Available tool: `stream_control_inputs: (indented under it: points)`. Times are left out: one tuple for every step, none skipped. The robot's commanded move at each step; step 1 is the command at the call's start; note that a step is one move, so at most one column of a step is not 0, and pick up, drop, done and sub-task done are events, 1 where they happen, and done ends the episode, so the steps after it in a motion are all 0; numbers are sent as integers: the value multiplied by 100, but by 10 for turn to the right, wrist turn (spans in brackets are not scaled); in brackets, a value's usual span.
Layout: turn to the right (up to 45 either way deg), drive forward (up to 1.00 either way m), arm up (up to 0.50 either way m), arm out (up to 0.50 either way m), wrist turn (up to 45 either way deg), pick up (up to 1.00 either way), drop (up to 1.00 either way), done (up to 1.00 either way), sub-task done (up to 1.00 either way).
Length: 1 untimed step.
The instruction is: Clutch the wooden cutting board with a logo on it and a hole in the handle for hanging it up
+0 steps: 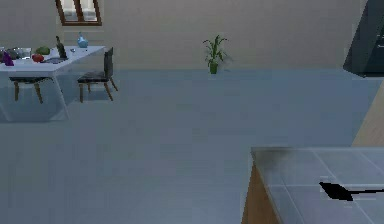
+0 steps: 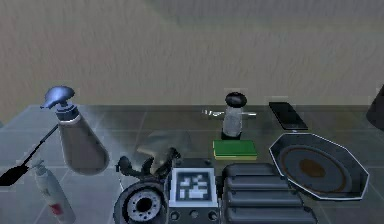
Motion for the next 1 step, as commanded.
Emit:
stream_control_inputs:
  points:
    - [0, 0, 0, 0, 0, 0, 0, 100, 0]
